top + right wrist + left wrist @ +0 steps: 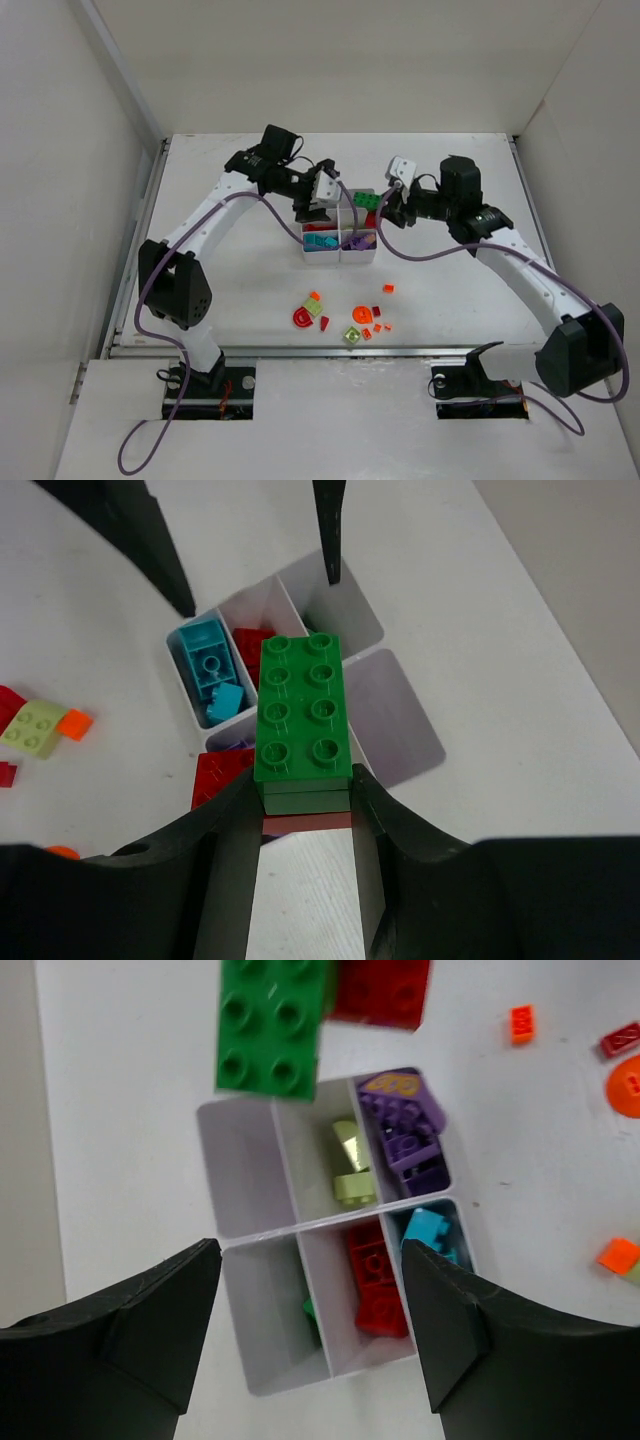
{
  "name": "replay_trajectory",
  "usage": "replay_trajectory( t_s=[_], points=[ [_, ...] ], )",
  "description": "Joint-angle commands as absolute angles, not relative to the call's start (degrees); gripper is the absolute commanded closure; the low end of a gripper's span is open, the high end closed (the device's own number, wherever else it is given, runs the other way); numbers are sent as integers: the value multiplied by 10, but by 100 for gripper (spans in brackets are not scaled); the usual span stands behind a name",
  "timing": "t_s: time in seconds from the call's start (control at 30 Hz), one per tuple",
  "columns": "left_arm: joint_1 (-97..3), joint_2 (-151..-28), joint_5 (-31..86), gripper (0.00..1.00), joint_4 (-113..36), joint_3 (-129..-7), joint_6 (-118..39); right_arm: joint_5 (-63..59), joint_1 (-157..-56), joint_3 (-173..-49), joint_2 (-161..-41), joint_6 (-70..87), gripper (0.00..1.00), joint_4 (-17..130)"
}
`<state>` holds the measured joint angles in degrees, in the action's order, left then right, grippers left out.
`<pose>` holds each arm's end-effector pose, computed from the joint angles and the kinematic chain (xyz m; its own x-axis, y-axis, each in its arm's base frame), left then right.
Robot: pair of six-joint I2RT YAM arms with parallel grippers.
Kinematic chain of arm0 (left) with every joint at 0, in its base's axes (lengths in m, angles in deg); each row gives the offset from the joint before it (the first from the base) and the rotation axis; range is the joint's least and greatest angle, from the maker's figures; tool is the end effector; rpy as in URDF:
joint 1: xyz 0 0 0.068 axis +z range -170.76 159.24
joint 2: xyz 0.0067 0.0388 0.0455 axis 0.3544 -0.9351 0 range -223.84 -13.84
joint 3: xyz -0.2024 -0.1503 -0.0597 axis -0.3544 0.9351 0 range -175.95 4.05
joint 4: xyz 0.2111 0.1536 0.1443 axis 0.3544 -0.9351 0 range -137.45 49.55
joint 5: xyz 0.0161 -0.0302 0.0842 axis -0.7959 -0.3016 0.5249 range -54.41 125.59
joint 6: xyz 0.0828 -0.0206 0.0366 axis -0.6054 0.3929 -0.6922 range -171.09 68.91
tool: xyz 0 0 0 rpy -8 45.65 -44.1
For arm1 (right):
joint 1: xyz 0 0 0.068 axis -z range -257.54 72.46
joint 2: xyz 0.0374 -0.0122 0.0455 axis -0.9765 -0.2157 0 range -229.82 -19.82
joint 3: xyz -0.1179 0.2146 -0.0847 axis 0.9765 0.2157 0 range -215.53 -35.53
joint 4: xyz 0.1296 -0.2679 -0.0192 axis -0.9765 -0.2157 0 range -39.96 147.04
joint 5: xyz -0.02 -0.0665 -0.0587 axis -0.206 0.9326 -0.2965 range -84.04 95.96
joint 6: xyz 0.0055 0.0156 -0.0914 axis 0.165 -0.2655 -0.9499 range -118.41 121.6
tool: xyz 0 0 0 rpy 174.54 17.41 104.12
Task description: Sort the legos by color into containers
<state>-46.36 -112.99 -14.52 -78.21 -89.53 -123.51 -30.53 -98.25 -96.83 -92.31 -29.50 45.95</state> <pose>0.3700 -0.2484 0.3047 0.5572 0.4109 -0.7216 0.8256 -0.1808 0.5345 0.3244 0.1758 0.3018 0.1090 -0.4027 -0.9088 -0.8673 0.4082 -0.2848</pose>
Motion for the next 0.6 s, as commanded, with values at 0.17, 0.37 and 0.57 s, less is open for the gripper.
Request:
replay_trajectory(
  t_s=[0.17, 0.37, 0.57],
  points=[
    [-498, -1106, -215, 26, -894, -923, -1344, -363, -1030, -1012, -960, -336, 100, 487],
    [-518, -1106, -215, 29, -830, -928, -1254, -343, -1052, -1017, -971, -336, 100, 487],
    [-523, -1106, -194, 42, -804, -928, -1232, -332, -1063, -1017, -976, -336, 100, 487]
  ],
)
